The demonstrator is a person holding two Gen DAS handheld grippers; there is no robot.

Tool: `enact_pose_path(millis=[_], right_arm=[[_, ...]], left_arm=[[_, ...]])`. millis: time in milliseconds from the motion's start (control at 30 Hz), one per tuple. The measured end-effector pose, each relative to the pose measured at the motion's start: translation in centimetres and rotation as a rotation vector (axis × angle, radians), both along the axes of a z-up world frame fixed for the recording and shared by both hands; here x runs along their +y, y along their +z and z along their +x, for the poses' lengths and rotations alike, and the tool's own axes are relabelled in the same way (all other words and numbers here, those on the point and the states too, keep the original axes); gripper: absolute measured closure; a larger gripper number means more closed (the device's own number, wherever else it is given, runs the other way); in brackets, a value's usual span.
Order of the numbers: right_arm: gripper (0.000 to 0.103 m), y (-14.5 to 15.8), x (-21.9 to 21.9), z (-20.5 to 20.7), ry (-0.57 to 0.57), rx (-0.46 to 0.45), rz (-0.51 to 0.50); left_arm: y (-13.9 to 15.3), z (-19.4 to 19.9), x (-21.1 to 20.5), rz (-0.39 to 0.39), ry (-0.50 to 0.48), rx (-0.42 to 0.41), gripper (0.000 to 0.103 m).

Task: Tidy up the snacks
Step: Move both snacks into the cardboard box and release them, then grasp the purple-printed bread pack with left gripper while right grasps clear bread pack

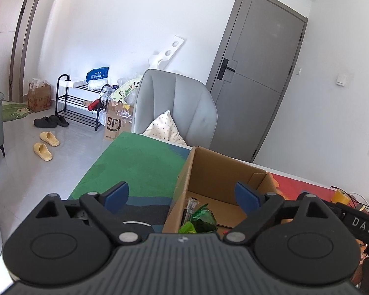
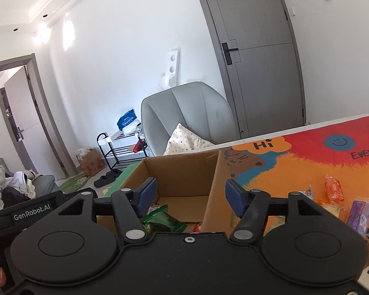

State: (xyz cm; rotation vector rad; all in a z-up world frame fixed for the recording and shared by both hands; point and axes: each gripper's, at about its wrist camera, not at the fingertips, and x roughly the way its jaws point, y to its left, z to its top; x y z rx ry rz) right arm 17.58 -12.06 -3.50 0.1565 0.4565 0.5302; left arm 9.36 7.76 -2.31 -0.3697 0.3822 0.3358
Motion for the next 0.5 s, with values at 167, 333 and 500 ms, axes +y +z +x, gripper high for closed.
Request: enact_pose_path(millis=[167,333,500], right_arm=[[0.04,-0.5,-2.2,-0.3,-0.044,0.042,0.005],[0.036,-1.0,-4.6,-0.8,-0.095,0.065,0.001],[0.025,-1.4,-7.3,-1.5,-0.148,0.077,-0.01]], left_arm=[[0.2,0.2,-1.4,0.009,-0.032,0.006,0.007],[0.0,0.4,-3.3,0.026,-0.074,0.014,0.007],[-0.3,0.8,-5.7,0.025,-0.134,0.023,0.007]])
